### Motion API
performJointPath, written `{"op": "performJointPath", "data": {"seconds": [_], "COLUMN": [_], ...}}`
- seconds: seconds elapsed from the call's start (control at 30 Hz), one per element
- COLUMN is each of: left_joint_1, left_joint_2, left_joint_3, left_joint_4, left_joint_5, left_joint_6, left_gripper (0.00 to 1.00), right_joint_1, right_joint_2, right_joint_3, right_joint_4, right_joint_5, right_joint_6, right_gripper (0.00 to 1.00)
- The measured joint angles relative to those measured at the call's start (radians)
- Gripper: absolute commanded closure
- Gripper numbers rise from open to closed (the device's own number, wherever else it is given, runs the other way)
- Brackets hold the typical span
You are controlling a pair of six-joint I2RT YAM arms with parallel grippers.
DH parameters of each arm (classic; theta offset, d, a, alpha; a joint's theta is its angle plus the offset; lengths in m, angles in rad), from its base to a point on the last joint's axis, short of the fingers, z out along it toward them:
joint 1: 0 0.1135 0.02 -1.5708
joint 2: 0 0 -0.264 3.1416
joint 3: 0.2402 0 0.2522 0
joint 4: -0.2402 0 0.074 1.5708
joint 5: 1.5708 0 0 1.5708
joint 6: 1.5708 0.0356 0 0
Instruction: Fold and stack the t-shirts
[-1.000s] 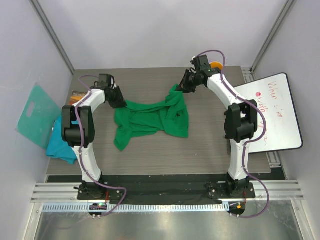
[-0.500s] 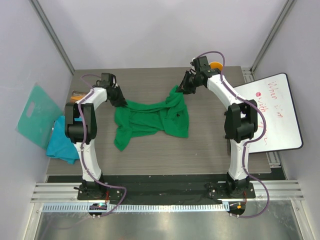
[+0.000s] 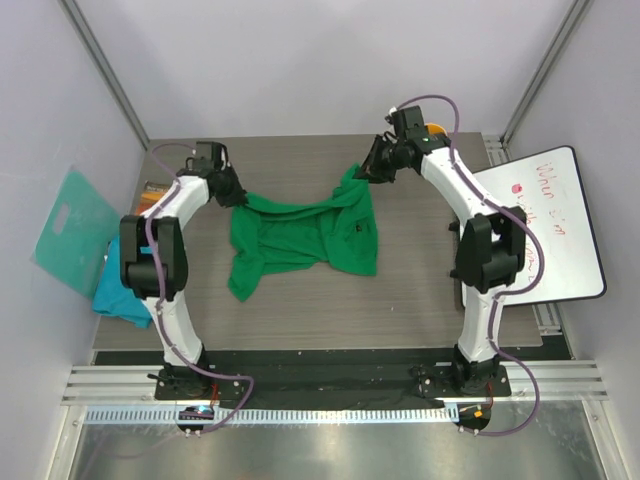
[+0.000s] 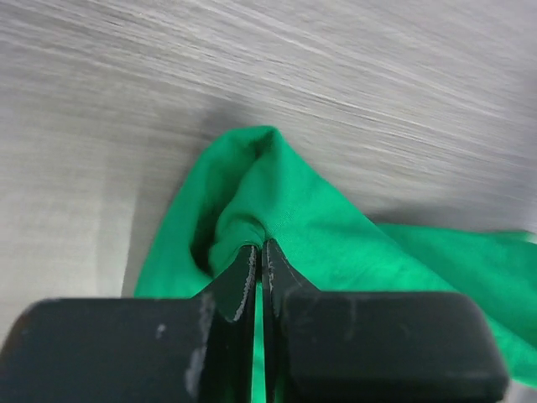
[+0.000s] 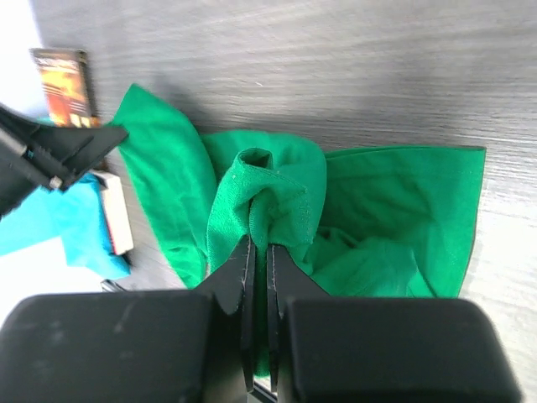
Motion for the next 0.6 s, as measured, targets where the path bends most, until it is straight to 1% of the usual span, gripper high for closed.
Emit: {"op": "performJointPath", "data": {"seconds": [0.17,0.3,0.47,0.6], "left_joint_1": [0.0,-0.001,-0.004,-0.007], "left_joint_2": [-0.237,-0.378,-0.547,-0.749], "left_joint_3": [-0.067,-0.058,-0.029,-0.047], "left_joint_4": [0.012,-0.005,-0.122,-0.204], "left_joint_5": [0.024,0.08,0.075,0.034], "left_joint_6": [-0.059,-0.086,-0.082,-0.104], "left_gripper": [1.0,1.0,1.0,1.0], "right_joint_1": [0.0,0.0,0.0,0.0], "right_joint_2": [-0.172,-0.336,-0.492,-0.589], "right_joint_3": [-0.004,0.011,0.056,0.026], "right_joint_4": [-0.019,-0.043,-0.058,-0.051], "right_joint_5": [0.055,0.1,0.121,0.105], "right_joint_6": [0.001,-0.017,-0.076,-0.092], "right_gripper": [0.99,0.99,0.99,0.99]}}
